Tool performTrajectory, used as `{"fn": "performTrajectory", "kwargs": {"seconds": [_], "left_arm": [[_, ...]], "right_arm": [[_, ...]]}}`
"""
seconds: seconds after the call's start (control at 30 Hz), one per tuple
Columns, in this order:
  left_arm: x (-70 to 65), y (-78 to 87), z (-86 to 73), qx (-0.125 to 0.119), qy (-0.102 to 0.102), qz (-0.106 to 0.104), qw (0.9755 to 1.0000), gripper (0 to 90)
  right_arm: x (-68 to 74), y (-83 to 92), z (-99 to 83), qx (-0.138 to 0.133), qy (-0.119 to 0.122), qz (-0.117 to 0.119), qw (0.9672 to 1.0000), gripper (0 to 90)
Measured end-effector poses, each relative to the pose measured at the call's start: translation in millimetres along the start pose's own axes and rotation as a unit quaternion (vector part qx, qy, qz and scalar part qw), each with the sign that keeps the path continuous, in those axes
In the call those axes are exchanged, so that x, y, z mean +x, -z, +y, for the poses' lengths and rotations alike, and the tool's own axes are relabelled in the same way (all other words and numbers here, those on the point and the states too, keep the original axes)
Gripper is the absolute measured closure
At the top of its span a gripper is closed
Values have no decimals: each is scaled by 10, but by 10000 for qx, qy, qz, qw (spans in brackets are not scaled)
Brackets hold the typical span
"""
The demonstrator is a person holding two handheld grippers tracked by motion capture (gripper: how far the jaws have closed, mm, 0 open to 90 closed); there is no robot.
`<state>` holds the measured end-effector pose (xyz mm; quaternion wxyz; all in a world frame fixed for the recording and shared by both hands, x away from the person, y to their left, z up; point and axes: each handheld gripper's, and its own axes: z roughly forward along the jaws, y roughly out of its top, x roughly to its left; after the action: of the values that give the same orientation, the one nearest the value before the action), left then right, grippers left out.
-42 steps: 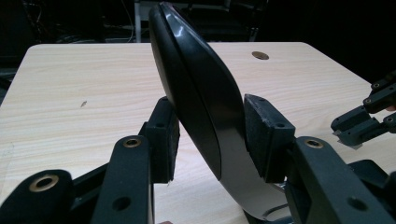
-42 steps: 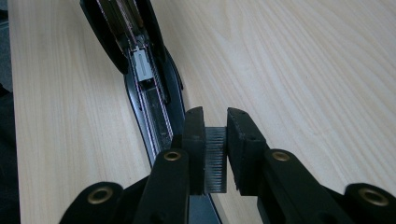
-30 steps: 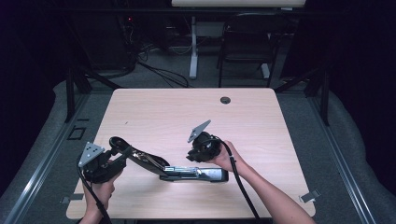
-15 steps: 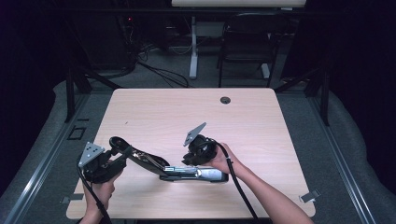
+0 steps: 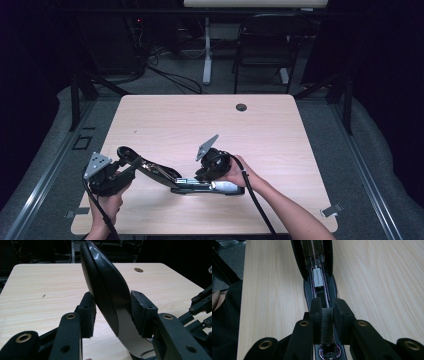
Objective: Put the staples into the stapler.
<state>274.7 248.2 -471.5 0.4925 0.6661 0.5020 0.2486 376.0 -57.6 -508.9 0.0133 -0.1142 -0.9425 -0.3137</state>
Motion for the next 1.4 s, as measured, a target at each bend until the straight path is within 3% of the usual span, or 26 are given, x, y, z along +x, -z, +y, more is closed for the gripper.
{"fn": "performTrajectory", "kwargs": {"seconds": [0.57, 1.4], "left_arm": [[0, 0, 0, 0, -3, -9, 10000, 575], [-6, -2, 0, -22, -19, 4, 10000, 575]], "right_arm": [[-33, -39, -80, -70, 188, 123, 9997, 784], [-15, -56, -103, -95, 392, 93, 9991, 783]]}}
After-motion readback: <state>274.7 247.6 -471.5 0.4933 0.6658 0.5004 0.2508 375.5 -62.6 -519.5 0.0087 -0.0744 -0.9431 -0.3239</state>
